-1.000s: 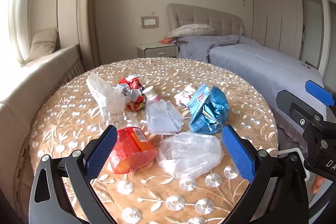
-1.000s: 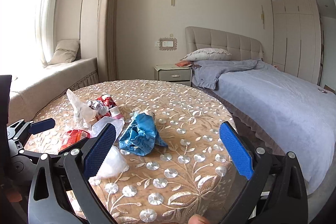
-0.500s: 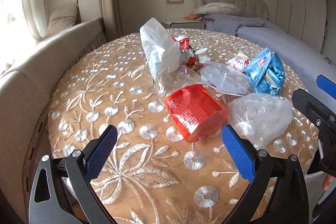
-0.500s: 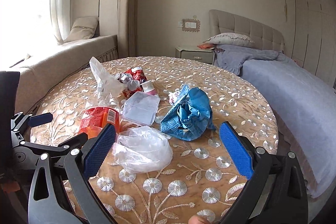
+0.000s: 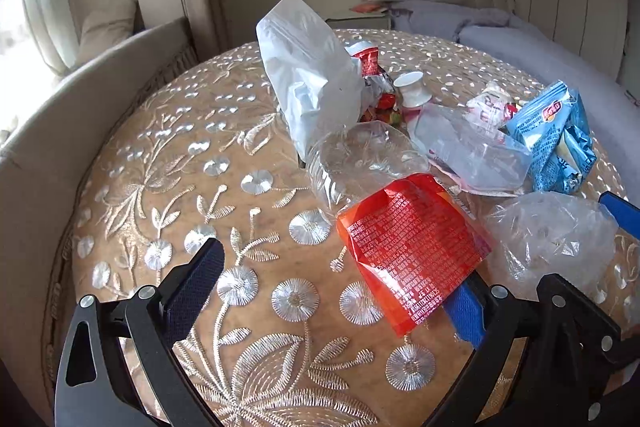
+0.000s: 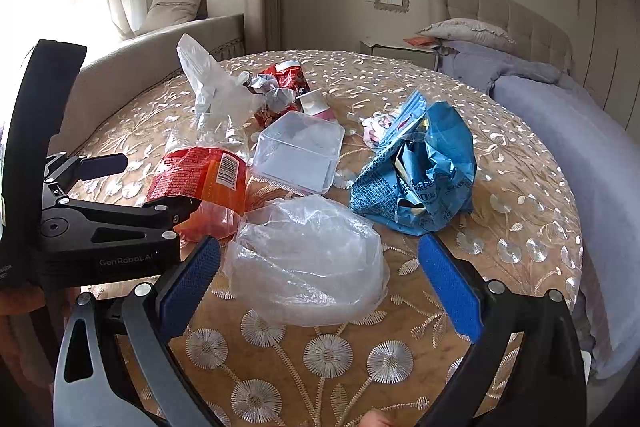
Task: Collect trash
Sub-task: 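Grasp the red packet with the left tool while the right grasps the clear plastic bag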
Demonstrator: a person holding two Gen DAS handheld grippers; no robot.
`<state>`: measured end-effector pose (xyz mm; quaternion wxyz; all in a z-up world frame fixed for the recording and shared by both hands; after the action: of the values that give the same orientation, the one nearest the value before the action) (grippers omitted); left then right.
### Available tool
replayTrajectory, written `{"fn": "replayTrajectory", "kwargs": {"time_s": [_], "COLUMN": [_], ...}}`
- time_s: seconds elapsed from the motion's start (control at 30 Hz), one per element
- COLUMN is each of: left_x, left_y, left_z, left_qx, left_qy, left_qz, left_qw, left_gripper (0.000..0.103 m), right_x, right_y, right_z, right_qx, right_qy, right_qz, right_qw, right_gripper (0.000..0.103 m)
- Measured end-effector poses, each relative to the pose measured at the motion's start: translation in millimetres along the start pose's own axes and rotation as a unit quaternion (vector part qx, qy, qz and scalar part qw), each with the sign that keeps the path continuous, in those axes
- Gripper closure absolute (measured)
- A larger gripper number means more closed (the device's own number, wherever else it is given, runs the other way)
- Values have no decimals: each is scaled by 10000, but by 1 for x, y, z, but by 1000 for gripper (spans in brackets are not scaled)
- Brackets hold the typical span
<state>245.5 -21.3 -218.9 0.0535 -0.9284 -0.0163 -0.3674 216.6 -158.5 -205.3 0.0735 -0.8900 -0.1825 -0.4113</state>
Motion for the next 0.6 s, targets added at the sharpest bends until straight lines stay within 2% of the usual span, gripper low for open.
{"fn": "replayTrajectory", "kwargs": {"time_s": [0.13,0.2,0.23,0.27,0.3,0.47,0.6], "left_x": [5,9,11,12,14,15,15], "left_y": [5,9,11,12,13,11,8], "left_z": [12,13,14,12,9,1,-19], "left_qx": [-272,-511,-555,-571,-609,-626,-717], "left_qy": [-119,-156,-151,-102,-26,168,422], "left_qz": [130,138,164,206,233,159,32], "left_qw": [9995,9985,9982,9981,9979,9978,9965], "left_gripper": [40,69,77,86,90,95,100], "right_x": [2,3,4,4,3,0,6], "right_y": [-4,-5,-6,-7,-7,-13,-9], "right_z": [13,13,11,11,13,9,-8], "right_qx": [165,331,354,342,297,197,295], "right_qy": [-210,-200,-140,-143,-190,-105,99], "right_qz": [45,71,69,10,-78,-275,-101], "right_qw": [9996,9992,9993,9993,9993,9994,9995], "right_gripper": [5,6,9,23,40,56,66]}}
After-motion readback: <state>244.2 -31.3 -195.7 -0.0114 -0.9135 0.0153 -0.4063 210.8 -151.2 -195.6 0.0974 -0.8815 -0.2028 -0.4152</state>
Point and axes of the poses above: each gripper's, at about its wrist camera, not at the fingertips, and z roughly the way its jaws point, y to its right, x to its top, the point moved 8 cm from there along z, roughly the way its jaws point, and after that the axes turned 2 degrees about -y, right-handed, at the moved point
